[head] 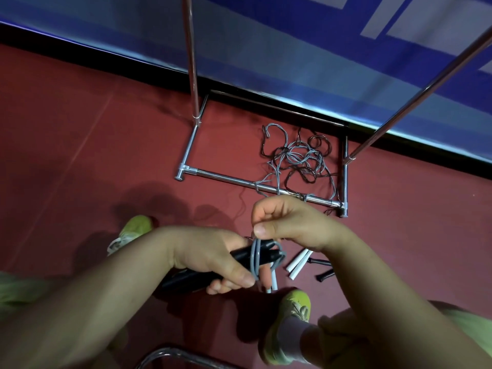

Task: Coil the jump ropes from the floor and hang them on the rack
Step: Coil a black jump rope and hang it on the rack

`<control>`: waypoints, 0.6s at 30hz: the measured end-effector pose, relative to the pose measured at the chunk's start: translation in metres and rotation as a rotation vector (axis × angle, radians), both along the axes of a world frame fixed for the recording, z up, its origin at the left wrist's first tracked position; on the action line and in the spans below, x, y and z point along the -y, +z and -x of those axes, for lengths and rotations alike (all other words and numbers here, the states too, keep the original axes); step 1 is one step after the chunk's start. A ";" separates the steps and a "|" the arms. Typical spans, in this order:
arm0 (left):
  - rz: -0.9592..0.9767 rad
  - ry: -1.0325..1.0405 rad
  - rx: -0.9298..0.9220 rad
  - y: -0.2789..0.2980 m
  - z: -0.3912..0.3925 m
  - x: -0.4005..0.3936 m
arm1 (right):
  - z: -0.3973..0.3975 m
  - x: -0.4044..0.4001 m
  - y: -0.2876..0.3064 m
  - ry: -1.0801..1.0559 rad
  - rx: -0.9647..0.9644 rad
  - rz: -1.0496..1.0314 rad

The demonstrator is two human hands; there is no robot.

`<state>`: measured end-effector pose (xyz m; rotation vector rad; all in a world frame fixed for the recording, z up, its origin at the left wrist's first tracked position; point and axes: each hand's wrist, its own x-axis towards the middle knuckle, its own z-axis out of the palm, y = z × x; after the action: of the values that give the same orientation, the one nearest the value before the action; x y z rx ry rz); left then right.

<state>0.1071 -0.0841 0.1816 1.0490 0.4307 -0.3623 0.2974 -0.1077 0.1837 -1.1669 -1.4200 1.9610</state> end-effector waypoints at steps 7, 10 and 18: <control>0.125 0.582 0.057 0.001 0.007 -0.013 | -0.001 -0.005 -0.003 -0.263 -0.103 -0.088; 0.125 0.687 -0.031 0.001 0.003 -0.012 | -0.001 -0.006 -0.005 -0.288 0.100 -0.168; 0.053 0.743 -0.080 0.002 -0.003 -0.015 | 0.001 -0.002 -0.012 -0.387 0.289 -0.188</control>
<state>0.1100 -0.0696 0.1834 0.7581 0.8379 0.2483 0.2967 -0.1056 0.1718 -1.5462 -1.3544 1.4087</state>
